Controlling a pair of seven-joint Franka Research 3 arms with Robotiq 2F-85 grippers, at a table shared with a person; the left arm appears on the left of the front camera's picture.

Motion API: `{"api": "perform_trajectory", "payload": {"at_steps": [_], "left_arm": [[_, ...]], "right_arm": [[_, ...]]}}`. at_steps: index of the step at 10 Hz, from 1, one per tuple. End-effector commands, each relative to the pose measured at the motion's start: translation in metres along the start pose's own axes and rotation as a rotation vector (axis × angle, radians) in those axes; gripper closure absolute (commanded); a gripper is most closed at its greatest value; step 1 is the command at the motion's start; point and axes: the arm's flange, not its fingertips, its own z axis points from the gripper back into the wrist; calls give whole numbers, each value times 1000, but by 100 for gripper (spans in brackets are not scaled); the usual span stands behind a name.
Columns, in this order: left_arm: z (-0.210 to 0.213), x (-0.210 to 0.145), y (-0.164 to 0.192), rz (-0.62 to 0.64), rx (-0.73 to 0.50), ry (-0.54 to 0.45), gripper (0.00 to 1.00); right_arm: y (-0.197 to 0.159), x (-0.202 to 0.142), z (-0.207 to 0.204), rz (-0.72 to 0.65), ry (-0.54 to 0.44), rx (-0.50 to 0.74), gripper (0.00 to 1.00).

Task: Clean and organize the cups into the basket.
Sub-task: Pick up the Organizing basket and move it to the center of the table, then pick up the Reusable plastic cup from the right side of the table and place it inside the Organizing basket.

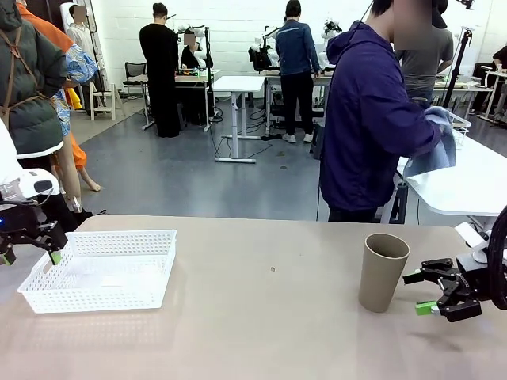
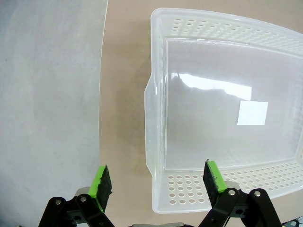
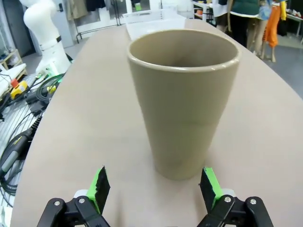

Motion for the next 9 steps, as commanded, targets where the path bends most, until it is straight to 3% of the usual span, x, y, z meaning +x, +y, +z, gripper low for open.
{"api": "perform_trajectory", "payload": {"at_steps": [1, 4, 5, 9], "left_arm": [[2, -6, 0, -19, -25, -4, 0], [2, -5, 3, 13, -24, -9, 0], [1, -2, 1, -1, -2, -3, 0], [1, -2, 1, -1, -2, -3, 0]], "right_arm": [[-10, -3, -11, -11, -5, -59, 0], [-27, -1, -15, -26, -50, -77, 0], [-10, -2, -5, -20, -17, -48, 0], [-10, -2, -5, -20, -17, -48, 0]]}}
